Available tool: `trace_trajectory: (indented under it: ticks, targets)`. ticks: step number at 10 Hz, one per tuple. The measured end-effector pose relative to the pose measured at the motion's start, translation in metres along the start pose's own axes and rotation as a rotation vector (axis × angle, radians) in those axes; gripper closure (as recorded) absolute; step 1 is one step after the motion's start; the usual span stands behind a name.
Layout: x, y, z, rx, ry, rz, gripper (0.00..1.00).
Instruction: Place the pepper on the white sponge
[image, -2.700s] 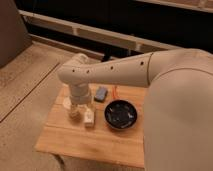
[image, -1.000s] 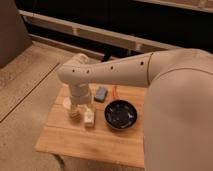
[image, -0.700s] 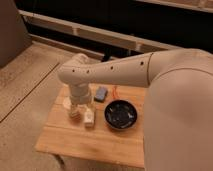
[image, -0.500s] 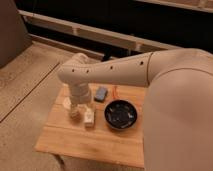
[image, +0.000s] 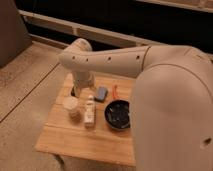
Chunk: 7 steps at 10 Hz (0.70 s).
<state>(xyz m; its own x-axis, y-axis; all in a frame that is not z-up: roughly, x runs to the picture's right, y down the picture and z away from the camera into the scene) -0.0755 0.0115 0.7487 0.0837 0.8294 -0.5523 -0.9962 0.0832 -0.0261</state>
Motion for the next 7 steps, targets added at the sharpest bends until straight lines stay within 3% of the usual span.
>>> trace_trajectory:
  ticks: [4,7]
  targets:
    - [-0.006,-0.063,0.032,-0.007,0.061,0.137,0.35]
    - [-0.007,-0.058,0.032,-0.015,0.057,0.132,0.35]
